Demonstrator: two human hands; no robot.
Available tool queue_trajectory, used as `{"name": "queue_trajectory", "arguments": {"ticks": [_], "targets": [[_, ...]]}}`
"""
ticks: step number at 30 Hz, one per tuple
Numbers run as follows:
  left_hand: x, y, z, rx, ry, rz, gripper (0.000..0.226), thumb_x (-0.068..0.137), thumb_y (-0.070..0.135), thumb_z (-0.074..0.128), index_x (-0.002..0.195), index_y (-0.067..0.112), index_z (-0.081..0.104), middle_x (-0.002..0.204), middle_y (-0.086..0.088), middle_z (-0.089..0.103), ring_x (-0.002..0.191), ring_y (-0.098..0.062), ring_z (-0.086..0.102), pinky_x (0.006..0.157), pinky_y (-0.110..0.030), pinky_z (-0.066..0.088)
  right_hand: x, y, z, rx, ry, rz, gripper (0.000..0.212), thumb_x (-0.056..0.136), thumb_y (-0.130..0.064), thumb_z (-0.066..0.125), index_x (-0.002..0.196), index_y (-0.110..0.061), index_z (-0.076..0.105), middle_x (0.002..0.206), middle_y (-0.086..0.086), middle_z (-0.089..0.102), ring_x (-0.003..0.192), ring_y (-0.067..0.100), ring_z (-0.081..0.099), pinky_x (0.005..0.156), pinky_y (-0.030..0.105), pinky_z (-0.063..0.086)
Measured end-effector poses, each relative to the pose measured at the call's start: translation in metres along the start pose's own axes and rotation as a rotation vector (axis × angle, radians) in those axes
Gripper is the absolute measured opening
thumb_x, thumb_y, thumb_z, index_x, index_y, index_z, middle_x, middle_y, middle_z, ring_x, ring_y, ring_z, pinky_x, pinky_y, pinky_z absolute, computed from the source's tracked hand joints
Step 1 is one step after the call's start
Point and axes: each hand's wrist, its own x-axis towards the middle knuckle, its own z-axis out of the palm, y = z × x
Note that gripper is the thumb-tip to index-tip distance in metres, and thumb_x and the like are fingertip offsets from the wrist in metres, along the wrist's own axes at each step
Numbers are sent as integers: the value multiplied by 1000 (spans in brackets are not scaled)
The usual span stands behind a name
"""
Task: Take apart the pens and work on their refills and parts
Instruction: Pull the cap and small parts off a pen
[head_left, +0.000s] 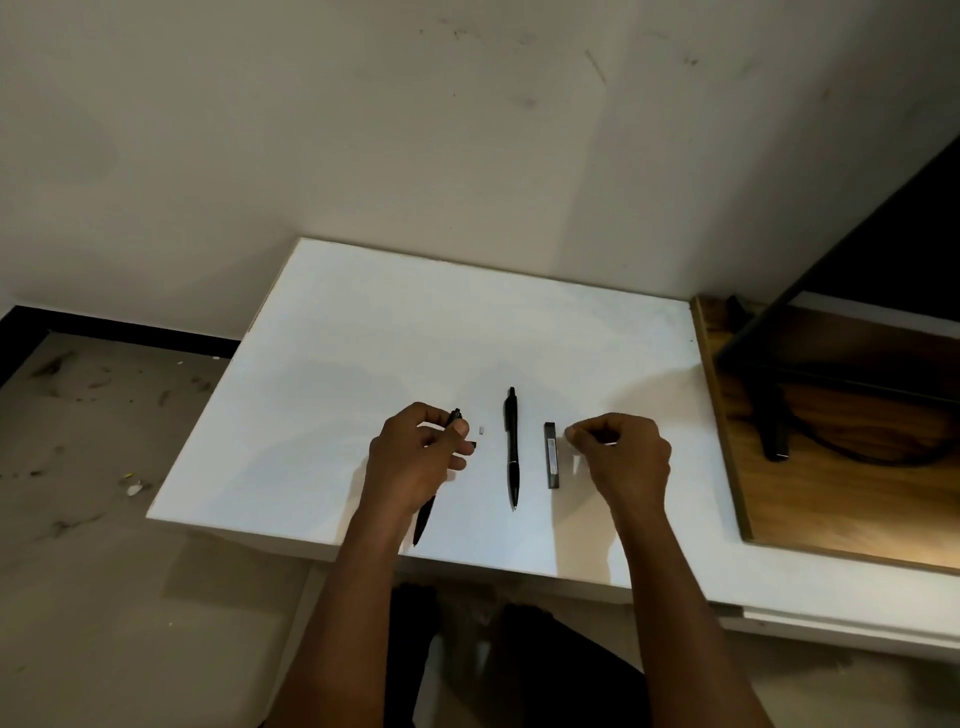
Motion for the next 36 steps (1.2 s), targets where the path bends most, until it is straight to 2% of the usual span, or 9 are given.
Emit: {"name": "queue_trajectory", "arguments": {"ticks": [4, 9, 15, 17, 19, 22, 25, 30, 36], "targets": [[3, 2, 6, -6, -16, 3, 16, 94, 26, 69, 99, 11, 69, 87, -4, 80, 72, -15, 76, 58, -19, 55, -3, -2, 7, -79, -87, 5, 9, 83, -25, 81, 79, -18, 78, 73, -6, 71, 68, 7, 63, 54, 19, 39], [4, 2, 12, -93, -39, -33, 16, 94, 25, 70, 100, 10, 68, 88, -3, 81, 80, -18, 78, 87, -42, 61, -8, -7, 13, -104, -93, 28, 14, 77, -28, 85, 77, -18, 75, 71, -5, 70, 66, 11, 63, 54, 21, 38], [7, 4, 18, -197, -65, -63, 18, 94, 28, 69, 103, 13, 68, 88, 1, 81, 82, -17, 78, 90, -46, 59, -6, -7, 14, -75, -114, 119, 13, 77, -23, 81, 68, -16, 75, 66, 1, 72, 68, 20, 69, 60, 25, 47], [7, 6, 20, -251, -75, -70, 17, 94, 28, 69, 102, 13, 67, 90, -2, 81, 84, -19, 79, 90, -45, 59, -5, -6, 9, -6, -128, 115, 13, 78, -23, 83, 69, -16, 77, 64, 0, 72, 63, 15, 67, 58, 24, 45], [7, 7, 20, -314, -78, -74, 16, 95, 26, 68, 101, 11, 67, 94, -6, 81, 86, -22, 78, 89, -43, 59, -4, -7, 2, 185, -183, 148, 12, 79, -23, 85, 75, -15, 79, 70, 1, 75, 63, 12, 67, 58, 23, 47], [7, 8, 19, -425, -99, -96, 15, 95, 21, 67, 104, 8, 67, 100, -13, 79, 91, -25, 78, 87, -42, 60, -5, -11, -9, 518, -376, 274, 10, 83, -21, 82, 85, -12, 79, 83, 5, 80, 72, 12, 72, 61, 20, 52], [7, 9, 18, -532, -133, -113, 12, 97, 15, 64, 105, 6, 65, 103, -17, 78, 96, -28, 77, 85, -41, 62, -5, -13, -15, 688, -532, 337, 13, 83, -18, 80, 90, -8, 79, 93, 10, 80, 73, 11, 71, 68, 22, 58], [8, 11, 19, -605, -159, -104, 14, 98, 12, 62, 110, 5, 63, 103, -15, 78, 99, -28, 76, 80, -36, 63, -6, -16, -16, 782, -689, 340, 22, 75, -16, 82, 94, -6, 80, 97, 13, 77, 73, 13, 70, 69, 23, 58], [9, 11, 19, -616, -159, -83, 16, 98, 12, 63, 112, 5, 62, 104, -15, 78, 99, -27, 76, 81, -37, 63, -6, -19, -14, 778, -725, 320, 17, 67, -17, 84, 84, -11, 82, 82, 6, 78, 69, 13, 71, 67, 22, 59]]}}
